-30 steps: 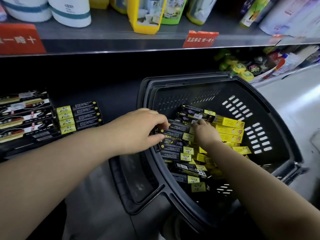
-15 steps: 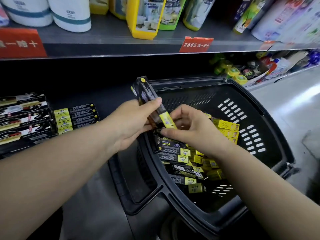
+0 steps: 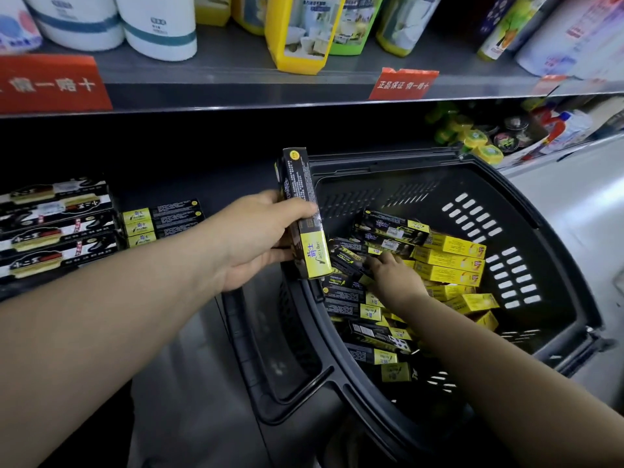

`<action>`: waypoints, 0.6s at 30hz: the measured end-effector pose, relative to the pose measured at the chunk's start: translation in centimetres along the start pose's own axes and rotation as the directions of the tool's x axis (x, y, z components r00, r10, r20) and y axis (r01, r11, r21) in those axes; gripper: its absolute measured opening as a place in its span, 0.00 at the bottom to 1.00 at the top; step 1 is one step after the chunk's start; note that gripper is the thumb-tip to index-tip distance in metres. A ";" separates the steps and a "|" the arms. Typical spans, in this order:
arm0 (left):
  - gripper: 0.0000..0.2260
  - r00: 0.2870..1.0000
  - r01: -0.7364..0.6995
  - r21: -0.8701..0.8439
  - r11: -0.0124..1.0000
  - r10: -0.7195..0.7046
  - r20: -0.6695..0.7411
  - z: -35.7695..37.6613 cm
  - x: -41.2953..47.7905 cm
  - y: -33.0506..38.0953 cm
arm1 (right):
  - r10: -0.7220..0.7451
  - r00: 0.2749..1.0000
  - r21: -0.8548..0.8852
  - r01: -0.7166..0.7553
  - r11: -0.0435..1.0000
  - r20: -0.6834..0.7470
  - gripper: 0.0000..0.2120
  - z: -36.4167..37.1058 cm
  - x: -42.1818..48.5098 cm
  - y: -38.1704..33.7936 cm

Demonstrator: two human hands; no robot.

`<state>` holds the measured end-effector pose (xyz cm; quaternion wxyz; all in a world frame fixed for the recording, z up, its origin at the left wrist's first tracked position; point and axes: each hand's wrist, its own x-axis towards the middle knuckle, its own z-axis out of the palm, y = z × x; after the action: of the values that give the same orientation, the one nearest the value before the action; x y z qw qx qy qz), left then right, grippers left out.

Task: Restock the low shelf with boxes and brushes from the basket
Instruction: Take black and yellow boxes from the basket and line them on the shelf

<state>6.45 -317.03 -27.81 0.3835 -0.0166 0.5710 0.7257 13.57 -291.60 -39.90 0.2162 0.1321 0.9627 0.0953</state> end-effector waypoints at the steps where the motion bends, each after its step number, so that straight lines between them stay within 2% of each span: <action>1: 0.05 1.000 0.003 0.003 1.000 -0.003 0.000 0.0 0.0 0.0 | -0.005 1.000 -0.012 0.005 1.000 -0.027 0.24 0.0 0.1 -0.1; 4: 0.03 1.000 0.021 0.017 1.000 -0.021 -0.002 0.0 -0.3 0.1 | 0.055 0.997 0.127 -0.061 0.990 0.047 0.21 -0.6 0.0 -0.1; 7: 0.01 1.000 0.025 0.025 0.999 -0.024 -0.013 0.0 -0.4 0.1 | 0.155 0.974 0.265 -0.195 0.945 0.162 0.14 -2.9 -0.7 0.0; 8: 0.01 1.000 0.024 0.024 0.999 -0.024 -0.013 0.0 -0.5 0.1 | 0.159 0.972 0.362 -0.214 0.908 0.175 0.12 -4.0 -1.2 0.1; 9: 0.01 1.000 0.022 0.018 1.000 -0.022 -0.013 0.0 -0.5 0.2 | 0.140 0.970 0.537 -0.227 0.812 0.198 0.10 -5.3 -1.9 0.2; 10: 0.01 1.000 0.018 0.010 1.000 -0.018 -0.013 0.0 -0.5 0.2 | 0.095 0.968 0.752 -0.239 0.614 0.230 0.11 -6.9 -2.9 0.0; 11: 0.01 1.000 0.013 0.004 1.000 -0.013 -0.013 0.0 -0.5 0.3 | 0.010 0.967 0.910 -0.244 0.336 0.256 0.14 -8.5 -4.0 -0.4; 12: 0.03 1.000 0.009 0.001 1.000 -0.009 -0.011 0.0 -0.5 0.3 | -0.099 0.966 0.968 -0.229 0.102 0.239 0.17 -10.0 -5.2 -0.7; 13: 0.04 1.000 0.005 0.001 1.000 -0.005 -0.010 0.0 -0.5 0.3 | -0.195 0.963 0.981 -0.195 -0.020 0.187 0.20 -11.1 -6.2 -1.2; 14: 0.06 1.000 0.003 0.001 1.000 -0.003 -0.009 0.1 -0.5 0.3 | -0.274 0.953 0.987 -0.151 -0.063 0.129 0.23 -12.0 -7.0 -1.9; 15: 0.07 1.000 0.001 -0.002 1.000 -0.001 -0.009 0.3 -0.6 0.3 | -0.330 0.941 0.993 -0.100 -0.063 0.073 0.25 -12.6 -7.6 -2.8; 18: 0.10 0.999 -0.001 -0.007 1.000 0.001 -0.052 0.5 -0.9 0.0 | -0.319 0.948 0.999 0.021 0.034 -0.009 0.27 -13.0 -8.5 -5.5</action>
<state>7.25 -317.11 -27.20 0.3680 -0.0366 0.5782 0.7272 14.02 -300.95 -26.35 0.1796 0.1371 0.7417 -0.6315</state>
